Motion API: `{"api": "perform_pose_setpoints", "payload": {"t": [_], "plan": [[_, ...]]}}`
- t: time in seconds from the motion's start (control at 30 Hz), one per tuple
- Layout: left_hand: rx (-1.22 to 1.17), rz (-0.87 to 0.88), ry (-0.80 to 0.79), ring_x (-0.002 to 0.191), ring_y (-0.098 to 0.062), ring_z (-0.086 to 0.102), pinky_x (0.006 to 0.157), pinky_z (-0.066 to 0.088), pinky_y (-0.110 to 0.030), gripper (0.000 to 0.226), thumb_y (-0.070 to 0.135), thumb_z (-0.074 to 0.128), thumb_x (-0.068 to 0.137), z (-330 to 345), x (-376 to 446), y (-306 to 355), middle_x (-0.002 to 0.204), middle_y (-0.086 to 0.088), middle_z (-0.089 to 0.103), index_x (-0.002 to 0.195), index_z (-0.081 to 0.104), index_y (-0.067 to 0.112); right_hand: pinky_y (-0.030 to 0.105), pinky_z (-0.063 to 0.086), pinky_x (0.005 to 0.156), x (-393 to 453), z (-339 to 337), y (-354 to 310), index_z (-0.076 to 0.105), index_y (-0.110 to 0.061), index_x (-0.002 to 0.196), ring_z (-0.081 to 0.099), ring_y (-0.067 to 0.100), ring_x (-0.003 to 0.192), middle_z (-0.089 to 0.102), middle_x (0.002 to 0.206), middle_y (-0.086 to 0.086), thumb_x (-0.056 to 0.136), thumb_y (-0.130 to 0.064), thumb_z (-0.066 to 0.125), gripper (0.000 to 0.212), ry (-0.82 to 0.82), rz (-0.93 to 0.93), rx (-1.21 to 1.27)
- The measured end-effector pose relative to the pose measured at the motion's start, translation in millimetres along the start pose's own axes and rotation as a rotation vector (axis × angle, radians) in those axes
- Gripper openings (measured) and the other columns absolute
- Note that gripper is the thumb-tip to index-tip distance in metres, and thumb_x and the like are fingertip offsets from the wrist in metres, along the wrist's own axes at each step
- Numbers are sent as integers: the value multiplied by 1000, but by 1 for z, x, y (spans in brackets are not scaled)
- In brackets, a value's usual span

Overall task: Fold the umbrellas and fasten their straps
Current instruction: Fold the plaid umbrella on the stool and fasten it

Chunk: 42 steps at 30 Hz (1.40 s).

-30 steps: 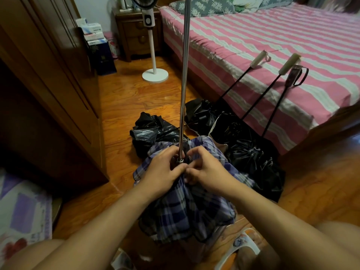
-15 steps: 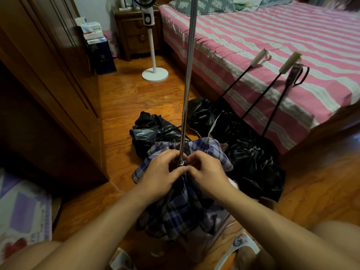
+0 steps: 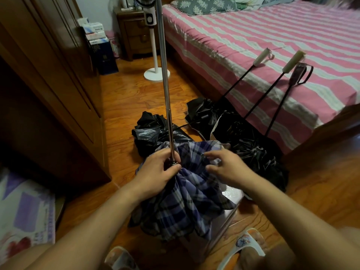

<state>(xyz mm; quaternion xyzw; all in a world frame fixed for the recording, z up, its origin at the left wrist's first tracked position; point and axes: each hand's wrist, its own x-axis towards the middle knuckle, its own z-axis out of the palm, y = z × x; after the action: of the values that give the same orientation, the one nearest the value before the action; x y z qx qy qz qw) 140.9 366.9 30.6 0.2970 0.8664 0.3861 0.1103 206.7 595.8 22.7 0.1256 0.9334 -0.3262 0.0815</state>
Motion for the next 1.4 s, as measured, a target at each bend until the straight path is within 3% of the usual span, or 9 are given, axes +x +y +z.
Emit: {"api": "perform_pose_setpoints", "payload": {"t": [0.27,0.47,0.63,0.73,0.9,1.03,1.17,1.3,1.4], "plan": [[-131,112,-14,98,-11,59,84,45,-19,7,14,67,97,5,-2,8,99,4,63,101,64,19,36,54,80,-7,37,-15,80,-26,99,65,10,87,72,91,-8,92,-29,71,12,232,-353,66],[-259,38,7,106,-1,66,95,53,-25,28,4,72,91,13,-2,6,109,9,71,115,70,16,11,45,70,-12,47,-19,78,-28,93,64,-4,78,73,84,-14,90,-27,76,4,267,-215,153],[-195,95,79,103,1,66,91,52,-20,24,7,73,90,21,-1,6,105,9,72,112,71,15,16,44,64,-18,53,-30,76,-27,91,62,0,73,69,77,-11,90,-29,72,5,222,-157,153],[-125,134,132,99,0,67,89,54,-28,17,9,72,91,26,3,5,101,9,72,106,71,17,30,51,73,-13,40,-35,75,-26,93,66,12,83,72,84,-5,90,-28,71,6,178,-113,97],[-74,60,121,99,2,61,91,50,-22,20,19,74,92,27,7,1,105,7,61,109,71,30,38,53,85,4,-8,-15,67,-25,122,63,23,100,62,116,-1,95,-28,65,27,446,-24,-73],[-114,-19,64,101,-3,64,98,53,-31,24,20,75,91,27,8,4,106,6,59,107,71,38,37,45,103,21,-10,5,42,-27,154,52,27,126,44,139,6,95,-32,69,65,103,76,-85],[-158,-16,81,101,-2,61,94,51,-28,22,17,72,94,27,10,4,107,9,65,107,70,35,28,45,82,12,3,-3,74,-21,118,62,18,102,61,103,-6,97,-20,67,22,122,-127,16],[-347,-50,103,101,3,63,82,45,-8,24,9,61,99,30,13,8,106,13,68,111,67,29,21,49,80,-2,27,-16,78,-23,104,64,3,91,68,95,-14,95,-24,70,12,124,-221,117],[-482,-57,143,96,5,64,82,47,-8,29,2,59,99,31,15,12,104,5,68,113,63,27,12,44,73,0,38,-19,77,-29,99,63,-6,86,69,88,-18,94,-28,72,7,181,-181,197]]}}
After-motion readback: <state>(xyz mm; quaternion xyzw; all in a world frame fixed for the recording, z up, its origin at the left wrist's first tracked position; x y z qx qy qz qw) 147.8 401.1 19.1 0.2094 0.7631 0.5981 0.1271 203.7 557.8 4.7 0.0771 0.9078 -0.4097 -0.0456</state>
